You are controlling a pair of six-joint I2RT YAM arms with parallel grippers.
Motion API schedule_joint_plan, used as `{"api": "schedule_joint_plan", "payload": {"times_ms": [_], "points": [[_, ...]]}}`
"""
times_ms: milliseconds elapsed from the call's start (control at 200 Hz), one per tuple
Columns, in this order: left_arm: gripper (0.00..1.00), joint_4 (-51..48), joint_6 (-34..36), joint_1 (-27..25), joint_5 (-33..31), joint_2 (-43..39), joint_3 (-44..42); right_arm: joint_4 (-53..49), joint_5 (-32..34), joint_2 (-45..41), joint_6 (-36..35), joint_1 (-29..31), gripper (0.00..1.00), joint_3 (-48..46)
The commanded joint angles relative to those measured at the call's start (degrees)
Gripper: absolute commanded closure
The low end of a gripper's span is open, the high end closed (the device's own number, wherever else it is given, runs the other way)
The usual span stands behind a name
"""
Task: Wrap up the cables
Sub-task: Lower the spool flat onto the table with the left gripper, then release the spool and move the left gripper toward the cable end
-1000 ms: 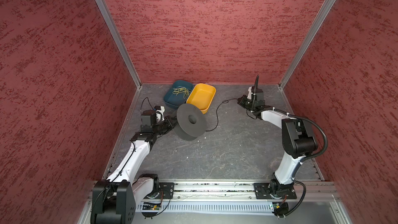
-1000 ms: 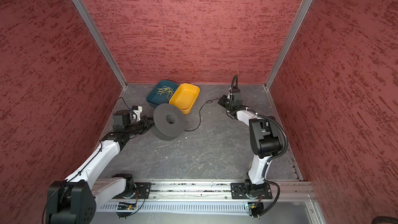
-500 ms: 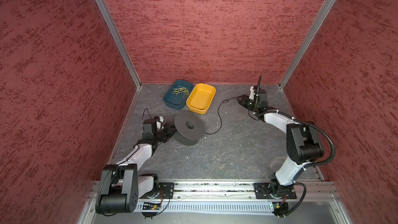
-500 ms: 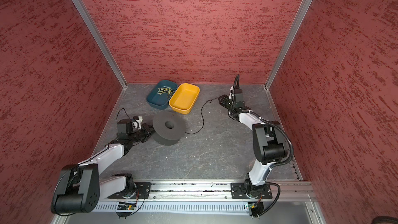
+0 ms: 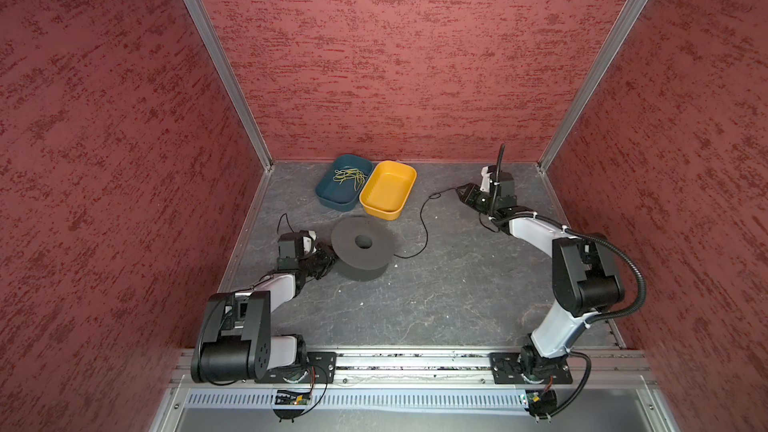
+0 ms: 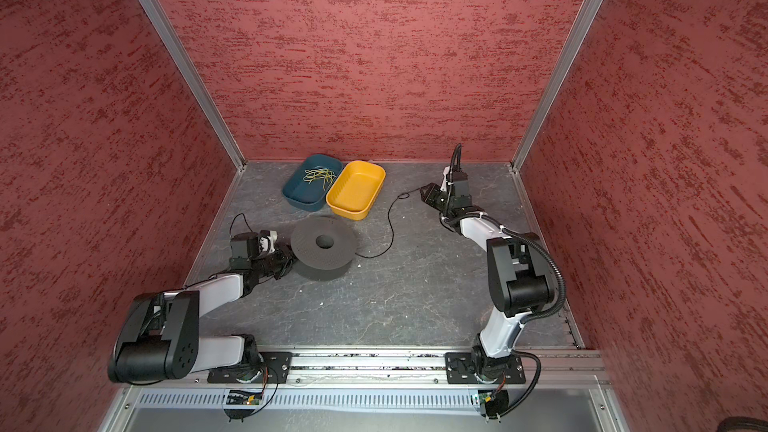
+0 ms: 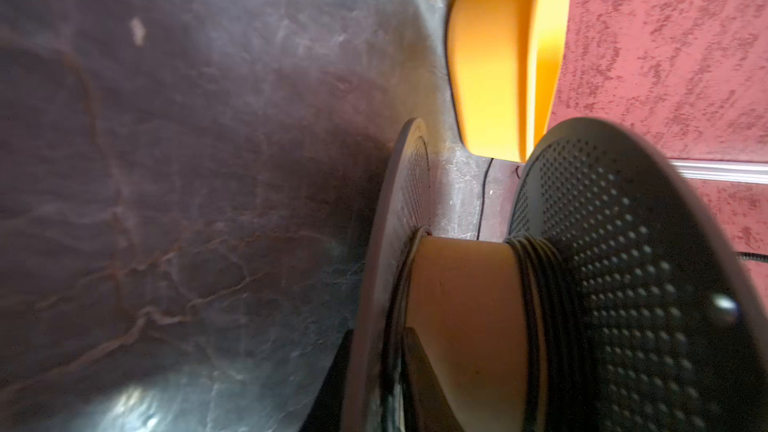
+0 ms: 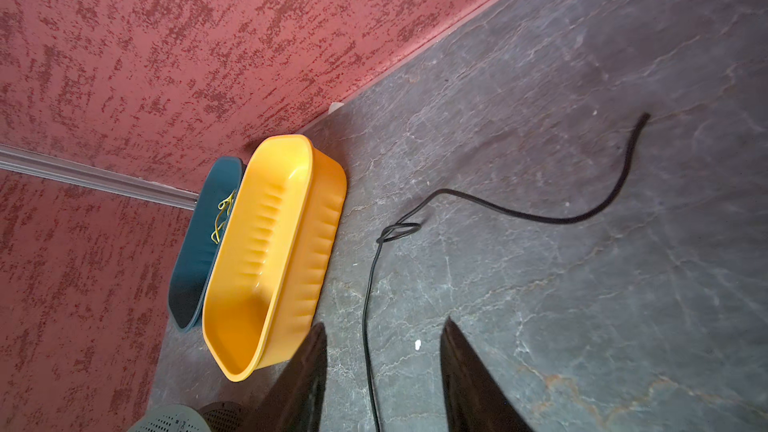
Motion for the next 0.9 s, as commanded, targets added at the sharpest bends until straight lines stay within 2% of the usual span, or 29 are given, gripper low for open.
{"api": "schedule_joint_plan", "payload": {"times_ms": [0,261,561,671,897], "points": [[0.79,-2.7,3.1,0.3,-0.6,1.7,2.9,2.2,-1.0,0.5,-0.3,-0.2,0.54,-0.1],[0.78,-8.9,7.0,0.5,-3.0,5.7,5.5,2.5,-1.0,0.1,-0.7,-0.3,0.55,-0.8],[0.70,-12.8,10.1,0.5,-3.5,12.4,9.3,3.2,-2.0,1.5,-0.4,-0.3,0.55,-0.3],[0.65,-16.3,11.5,0.5,-5.7,11.7,10.1,2.8,-2.1,1.9,-0.6,-0.3,0.55,0.1],[0.41,-27.6,16.0,0.5,-11.4,9.7,13.7,3.0,-2.4,2.7,-0.7,-0.2,0.55,0.6]]}}
